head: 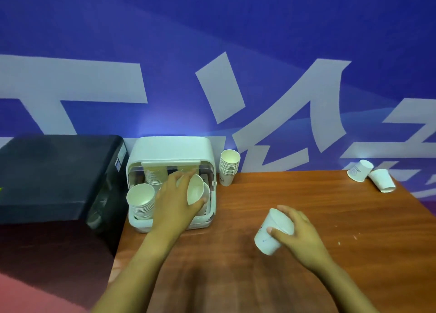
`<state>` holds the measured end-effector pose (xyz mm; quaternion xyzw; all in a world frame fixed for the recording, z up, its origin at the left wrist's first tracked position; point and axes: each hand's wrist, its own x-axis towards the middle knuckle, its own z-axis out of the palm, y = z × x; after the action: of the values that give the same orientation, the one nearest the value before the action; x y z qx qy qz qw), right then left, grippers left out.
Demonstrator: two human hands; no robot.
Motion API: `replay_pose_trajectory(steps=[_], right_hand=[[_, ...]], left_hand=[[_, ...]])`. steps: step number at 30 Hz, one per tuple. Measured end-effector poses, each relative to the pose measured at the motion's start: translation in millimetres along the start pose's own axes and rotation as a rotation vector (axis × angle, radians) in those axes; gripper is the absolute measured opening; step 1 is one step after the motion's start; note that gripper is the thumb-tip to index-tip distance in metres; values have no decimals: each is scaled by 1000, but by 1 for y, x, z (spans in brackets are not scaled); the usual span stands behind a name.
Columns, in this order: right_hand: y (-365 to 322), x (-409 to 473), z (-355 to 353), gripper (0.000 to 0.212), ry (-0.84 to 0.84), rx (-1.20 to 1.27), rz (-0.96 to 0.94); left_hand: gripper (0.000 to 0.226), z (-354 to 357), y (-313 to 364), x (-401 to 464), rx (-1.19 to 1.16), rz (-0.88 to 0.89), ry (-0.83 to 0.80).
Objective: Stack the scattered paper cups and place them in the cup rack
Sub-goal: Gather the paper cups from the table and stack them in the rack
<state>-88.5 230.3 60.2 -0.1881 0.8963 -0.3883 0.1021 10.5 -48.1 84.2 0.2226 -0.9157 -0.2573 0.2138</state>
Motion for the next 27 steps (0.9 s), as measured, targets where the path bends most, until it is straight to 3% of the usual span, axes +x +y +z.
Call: replay_pose_trajectory(steps=[11,14,20,27], right_hand=[[9,45,4,52,11,-39,49],[11,53,10,52,-23,-23,46],[16,61,17,50,-60,-5,81],[12,70,19,57,-66,-22,52]], left_hand=[[65,46,-23,35,96,72,-29],[66,59,-32,39,140,22,-123],[73,82,-40,50,410,-65,-478],[80,82,-40,56,417,-45,-478]])
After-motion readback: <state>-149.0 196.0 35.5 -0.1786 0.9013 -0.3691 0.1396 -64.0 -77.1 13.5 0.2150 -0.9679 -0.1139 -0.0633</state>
